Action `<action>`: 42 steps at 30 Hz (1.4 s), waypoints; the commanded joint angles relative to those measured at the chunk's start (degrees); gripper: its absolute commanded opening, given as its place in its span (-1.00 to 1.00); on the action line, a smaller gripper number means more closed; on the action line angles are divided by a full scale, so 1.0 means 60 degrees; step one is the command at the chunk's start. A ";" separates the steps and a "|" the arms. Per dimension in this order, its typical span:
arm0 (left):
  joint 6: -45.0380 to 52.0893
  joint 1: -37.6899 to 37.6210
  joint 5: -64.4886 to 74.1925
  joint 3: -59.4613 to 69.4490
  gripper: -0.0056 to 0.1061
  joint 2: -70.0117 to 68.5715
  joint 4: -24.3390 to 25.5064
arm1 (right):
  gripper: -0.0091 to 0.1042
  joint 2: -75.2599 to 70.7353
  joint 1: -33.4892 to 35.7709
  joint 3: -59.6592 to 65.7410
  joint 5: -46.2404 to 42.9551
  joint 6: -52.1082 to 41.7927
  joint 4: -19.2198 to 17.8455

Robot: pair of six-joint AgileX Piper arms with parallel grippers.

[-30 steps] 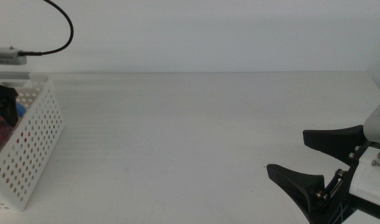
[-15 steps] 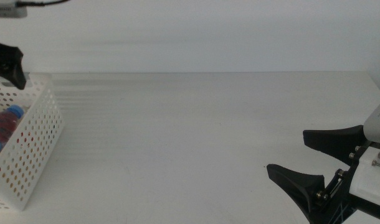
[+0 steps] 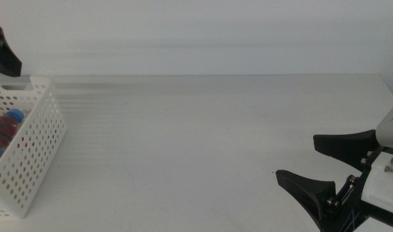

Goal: Use arms to grab the bottles and put them into the dustbin to the left of the table.

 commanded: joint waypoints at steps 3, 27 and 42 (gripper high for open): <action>0.0697 -0.0040 -0.0424 0.0303 0.72 -0.0894 -0.0919 | 0.35 -0.0092 0.0017 -0.0209 -0.0699 -0.0082 -0.0026; -0.2258 -0.4025 -0.8175 0.7282 0.72 -0.6174 0.1460 | 0.35 -0.0092 0.0017 -0.0209 -0.0699 -0.0082 -0.0026; -0.2258 -0.4025 -0.9175 0.8187 0.72 -0.7364 0.1941 | 0.35 -0.0092 0.0017 -0.0209 -0.0699 -0.0082 -0.0026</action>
